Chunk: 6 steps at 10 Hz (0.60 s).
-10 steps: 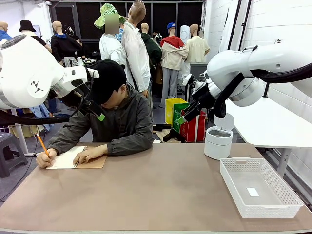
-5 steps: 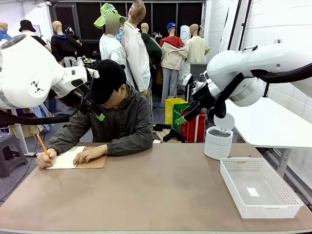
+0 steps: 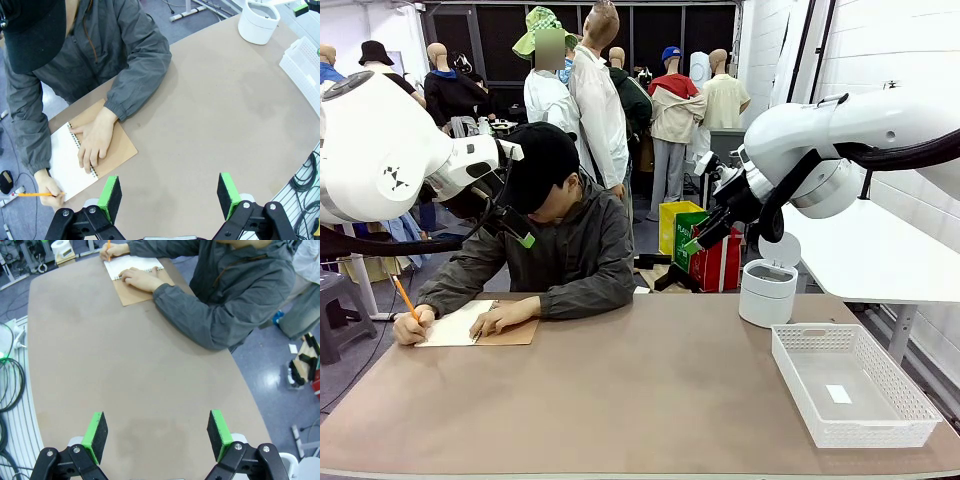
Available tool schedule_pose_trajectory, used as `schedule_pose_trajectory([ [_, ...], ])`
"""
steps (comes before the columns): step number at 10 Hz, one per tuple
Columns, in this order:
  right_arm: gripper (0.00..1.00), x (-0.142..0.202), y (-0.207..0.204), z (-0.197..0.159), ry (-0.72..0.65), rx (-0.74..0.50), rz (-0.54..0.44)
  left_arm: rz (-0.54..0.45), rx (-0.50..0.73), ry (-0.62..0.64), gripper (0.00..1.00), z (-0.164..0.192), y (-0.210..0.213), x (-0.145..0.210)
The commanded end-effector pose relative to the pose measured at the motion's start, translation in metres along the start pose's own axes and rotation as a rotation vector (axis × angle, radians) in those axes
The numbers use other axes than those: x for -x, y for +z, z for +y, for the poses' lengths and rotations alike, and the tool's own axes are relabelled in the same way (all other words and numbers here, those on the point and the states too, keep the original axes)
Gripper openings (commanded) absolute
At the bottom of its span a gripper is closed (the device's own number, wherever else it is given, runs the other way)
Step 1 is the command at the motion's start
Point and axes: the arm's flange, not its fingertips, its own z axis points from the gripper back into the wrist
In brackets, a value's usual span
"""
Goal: Sort the paper based on its condition.
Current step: If a person hands you a paper, place it in the Organizing basket , and if it's crumpled, put it in the Trash can.
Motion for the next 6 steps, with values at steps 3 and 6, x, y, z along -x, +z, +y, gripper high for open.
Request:
schedule_pose_trajectory([
  [3, 1.0, -0.0002, -0.0001, -0.0006, -0.002, 0.009, 0.003, -0.003, 0.001, 0.002, 1.0, 0.0012, 0.0012, -0.0007],
  [6, 1.0, -0.0002, -0.0001, -0.0006, -0.002, 0.009, 0.003, -0.003, 0.001, 0.002, 1.0, 0.0012, 0.0012, -0.0007],
])
